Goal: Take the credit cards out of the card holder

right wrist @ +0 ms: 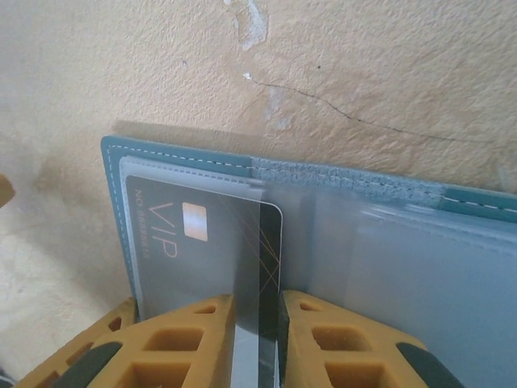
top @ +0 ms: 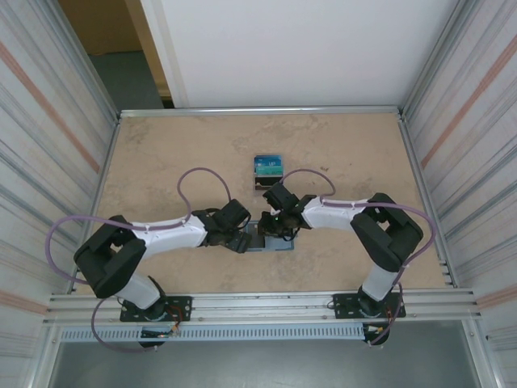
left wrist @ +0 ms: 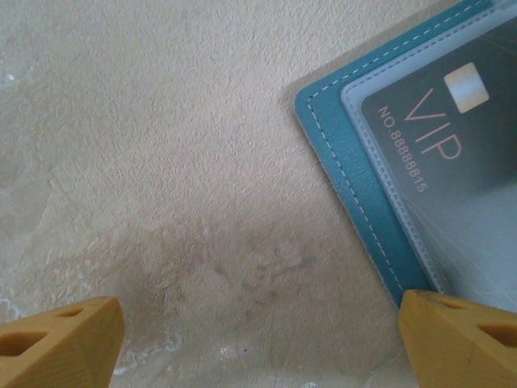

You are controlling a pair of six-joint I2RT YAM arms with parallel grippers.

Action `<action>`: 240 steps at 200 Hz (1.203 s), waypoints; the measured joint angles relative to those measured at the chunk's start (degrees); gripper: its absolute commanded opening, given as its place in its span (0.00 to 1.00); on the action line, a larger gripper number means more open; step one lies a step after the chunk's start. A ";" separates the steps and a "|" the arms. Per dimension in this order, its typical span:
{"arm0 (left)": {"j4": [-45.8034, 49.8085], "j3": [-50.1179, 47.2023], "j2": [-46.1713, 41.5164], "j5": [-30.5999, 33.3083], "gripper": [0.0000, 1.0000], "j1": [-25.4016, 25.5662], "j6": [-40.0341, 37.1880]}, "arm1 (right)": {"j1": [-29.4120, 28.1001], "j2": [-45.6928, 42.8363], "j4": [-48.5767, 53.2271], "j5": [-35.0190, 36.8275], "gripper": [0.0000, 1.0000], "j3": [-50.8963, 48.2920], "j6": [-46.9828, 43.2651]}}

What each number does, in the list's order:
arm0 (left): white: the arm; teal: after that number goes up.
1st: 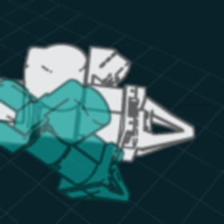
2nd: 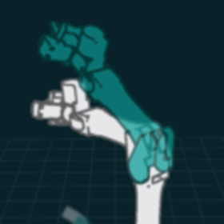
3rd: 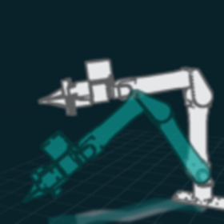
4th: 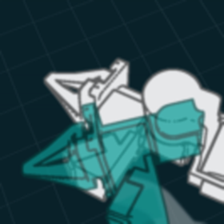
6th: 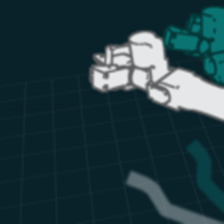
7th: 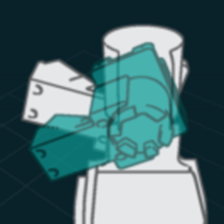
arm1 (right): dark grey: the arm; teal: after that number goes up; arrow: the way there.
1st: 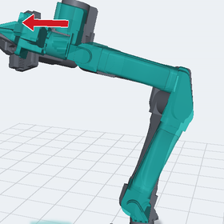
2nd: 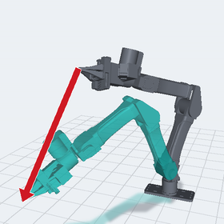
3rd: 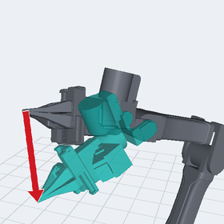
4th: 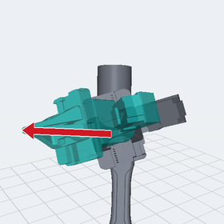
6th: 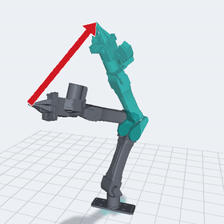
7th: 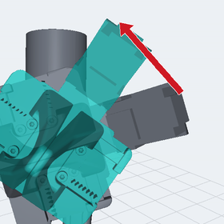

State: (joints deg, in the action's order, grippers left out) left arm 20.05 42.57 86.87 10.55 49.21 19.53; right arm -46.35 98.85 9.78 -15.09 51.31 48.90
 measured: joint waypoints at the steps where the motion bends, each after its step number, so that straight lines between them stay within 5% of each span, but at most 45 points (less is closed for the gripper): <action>1: 0.07 0.07 0.02 0.02 0.88 0.02 0.00 | 0.04 -0.09 -0.31 -0.17 0.20 -0.20 0.04; 135: 3.98 2.56 1.60 1.03 0.87 0.44 0.00 | 4.28 -3.23 -18.51 -10.73 0.01 -10.36 2.12; 240: 4.33 3.19 2.21 1.46 0.85 0.70 0.00 | 7.30 -3.39 -19.41 -13.35 0.04 -12.02 2.01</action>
State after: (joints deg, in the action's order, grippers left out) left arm 24.38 45.76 89.08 12.01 49.91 19.53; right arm -39.05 95.46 -9.63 -28.45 39.29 50.92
